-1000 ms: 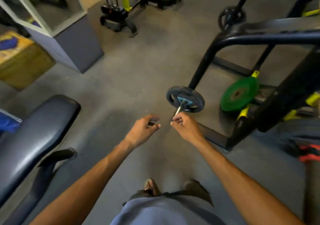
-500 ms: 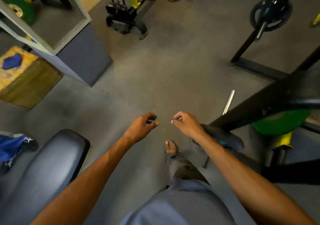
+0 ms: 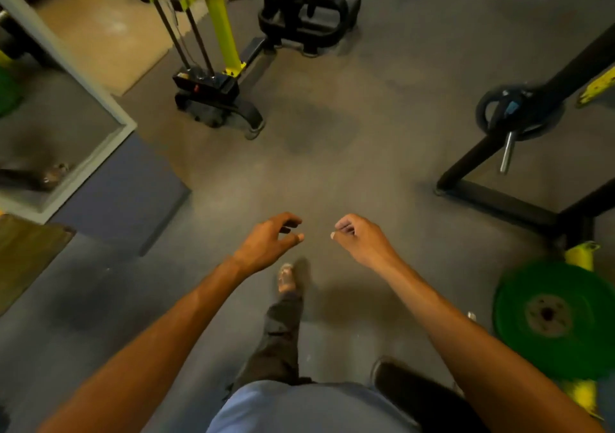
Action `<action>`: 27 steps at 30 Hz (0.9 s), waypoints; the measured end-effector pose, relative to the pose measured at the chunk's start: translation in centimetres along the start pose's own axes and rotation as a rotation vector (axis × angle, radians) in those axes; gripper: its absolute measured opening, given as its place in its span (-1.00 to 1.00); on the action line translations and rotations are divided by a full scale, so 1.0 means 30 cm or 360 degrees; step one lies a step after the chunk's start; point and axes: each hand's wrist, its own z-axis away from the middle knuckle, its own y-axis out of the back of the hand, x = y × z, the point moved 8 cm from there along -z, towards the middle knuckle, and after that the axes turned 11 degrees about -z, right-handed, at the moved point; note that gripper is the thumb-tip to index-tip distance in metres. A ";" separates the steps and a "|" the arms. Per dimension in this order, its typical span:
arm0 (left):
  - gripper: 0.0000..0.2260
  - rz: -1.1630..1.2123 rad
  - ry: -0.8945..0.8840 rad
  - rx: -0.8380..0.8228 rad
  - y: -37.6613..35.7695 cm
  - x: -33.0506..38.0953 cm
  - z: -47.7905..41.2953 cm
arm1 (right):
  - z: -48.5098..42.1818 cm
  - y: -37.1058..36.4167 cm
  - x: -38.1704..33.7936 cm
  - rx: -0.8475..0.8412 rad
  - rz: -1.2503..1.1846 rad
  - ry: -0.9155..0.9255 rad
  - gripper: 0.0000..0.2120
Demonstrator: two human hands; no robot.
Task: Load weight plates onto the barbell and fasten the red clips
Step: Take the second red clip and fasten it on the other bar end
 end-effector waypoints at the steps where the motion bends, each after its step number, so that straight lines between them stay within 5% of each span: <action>1: -0.58 -0.0033 -0.0045 0.0002 0.047 -0.003 -0.103 | -0.089 0.024 -0.029 0.0018 -0.0004 0.0009 -0.77; 11: -0.53 -0.0301 -0.0573 -0.0035 0.530 0.325 -1.129 | -0.777 0.574 -0.323 0.0485 -0.0148 -0.0016 -0.60; 27: -0.45 -0.0640 -0.1166 -0.0216 0.649 1.297 -2.645 | -1.817 1.867 -0.294 0.0807 0.0328 -0.0162 -0.49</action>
